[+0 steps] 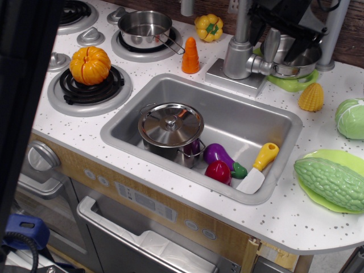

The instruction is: Turn lever vertical to front

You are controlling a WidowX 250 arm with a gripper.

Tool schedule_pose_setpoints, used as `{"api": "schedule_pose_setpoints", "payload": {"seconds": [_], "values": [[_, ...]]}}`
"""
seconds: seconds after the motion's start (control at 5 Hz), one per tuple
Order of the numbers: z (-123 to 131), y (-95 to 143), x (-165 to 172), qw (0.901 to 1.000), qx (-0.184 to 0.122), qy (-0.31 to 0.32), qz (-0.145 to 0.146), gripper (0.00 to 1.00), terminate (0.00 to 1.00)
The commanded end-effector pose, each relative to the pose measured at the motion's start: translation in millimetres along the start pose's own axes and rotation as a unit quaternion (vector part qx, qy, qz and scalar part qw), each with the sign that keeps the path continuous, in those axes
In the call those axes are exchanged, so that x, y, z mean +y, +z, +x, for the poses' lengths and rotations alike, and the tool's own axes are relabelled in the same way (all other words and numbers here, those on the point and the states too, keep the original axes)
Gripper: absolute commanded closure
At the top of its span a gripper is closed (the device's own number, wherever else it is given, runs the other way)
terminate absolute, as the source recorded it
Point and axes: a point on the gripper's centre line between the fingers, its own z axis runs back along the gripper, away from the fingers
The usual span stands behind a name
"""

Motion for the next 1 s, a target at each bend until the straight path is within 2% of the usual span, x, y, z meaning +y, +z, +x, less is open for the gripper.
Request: {"api": "schedule_pose_setpoints", "payload": {"seconds": [0.0, 0.4, 0.6, 0.8], "values": [[26.0, 20.3, 15.2, 0.9988, -0.046, 0.01, -0.015, 0.0, 0.0], [36.4, 7.5, 14.9, 0.998, -0.058, 0.012, -0.022, 0.0, 0.0], [38.0, 8.0, 13.2, 0.9982, -0.053, 0.016, -0.023, 1.0, 0.0], [30.2, 13.3, 11.1, 0.9987, -0.037, 0.027, -0.022, 1.0, 0.0]]}}
